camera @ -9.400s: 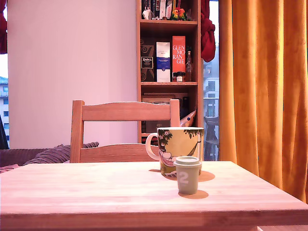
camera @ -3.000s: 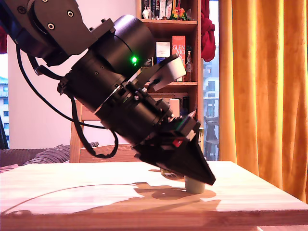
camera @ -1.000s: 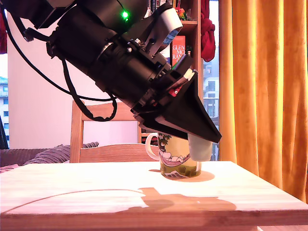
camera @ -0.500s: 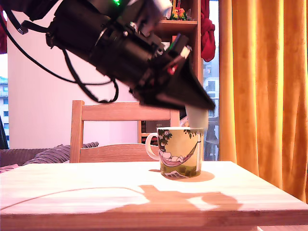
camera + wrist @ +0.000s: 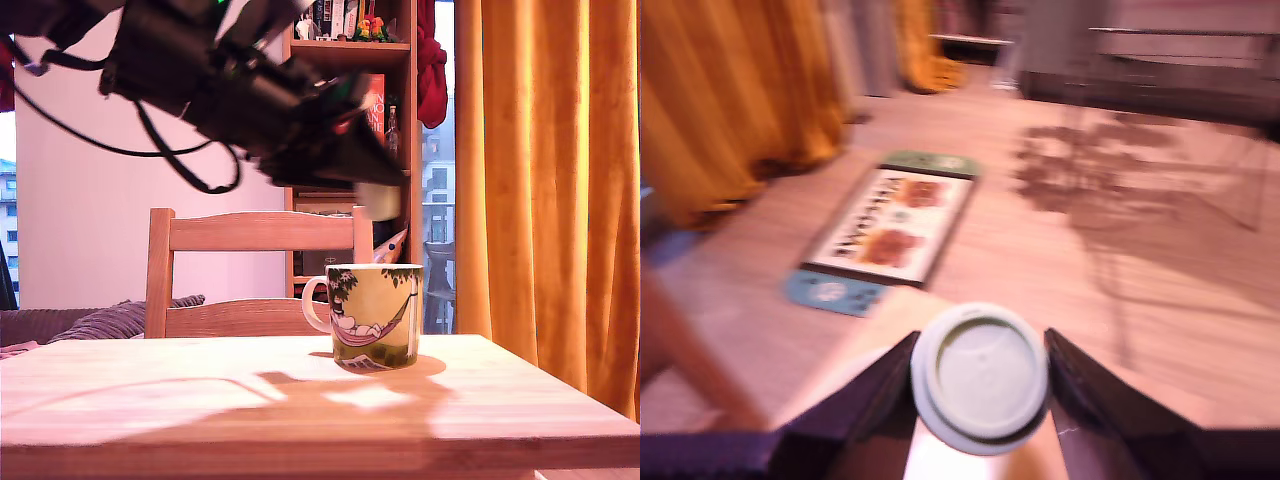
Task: Pick up the coffee capsules on the table and drop them inside the coffee cup
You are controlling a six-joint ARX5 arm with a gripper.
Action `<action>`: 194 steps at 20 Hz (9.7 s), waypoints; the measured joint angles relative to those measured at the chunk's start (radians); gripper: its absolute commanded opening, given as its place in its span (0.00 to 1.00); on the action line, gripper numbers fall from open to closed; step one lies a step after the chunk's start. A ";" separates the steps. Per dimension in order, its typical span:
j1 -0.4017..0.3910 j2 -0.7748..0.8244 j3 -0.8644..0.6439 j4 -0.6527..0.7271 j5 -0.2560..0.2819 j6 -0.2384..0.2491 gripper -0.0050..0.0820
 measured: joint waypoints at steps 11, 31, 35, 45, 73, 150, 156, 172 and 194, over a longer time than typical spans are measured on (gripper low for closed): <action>0.034 0.021 0.082 -0.097 0.000 -0.041 0.23; 0.007 0.175 0.257 -0.361 0.034 -0.087 0.23; -0.009 0.175 0.257 -0.361 0.034 -0.087 0.23; -0.012 0.175 0.257 -0.361 0.034 -0.087 0.24; -0.012 0.097 0.257 -0.553 0.121 -0.089 0.03; 0.158 -0.393 -0.349 -0.427 -0.008 -0.067 0.78; 0.158 -0.393 -0.349 -0.420 -0.009 -0.067 0.78; 0.161 -0.191 -0.349 -0.136 0.011 0.024 0.77; 0.188 0.152 -0.348 0.263 0.043 0.032 0.77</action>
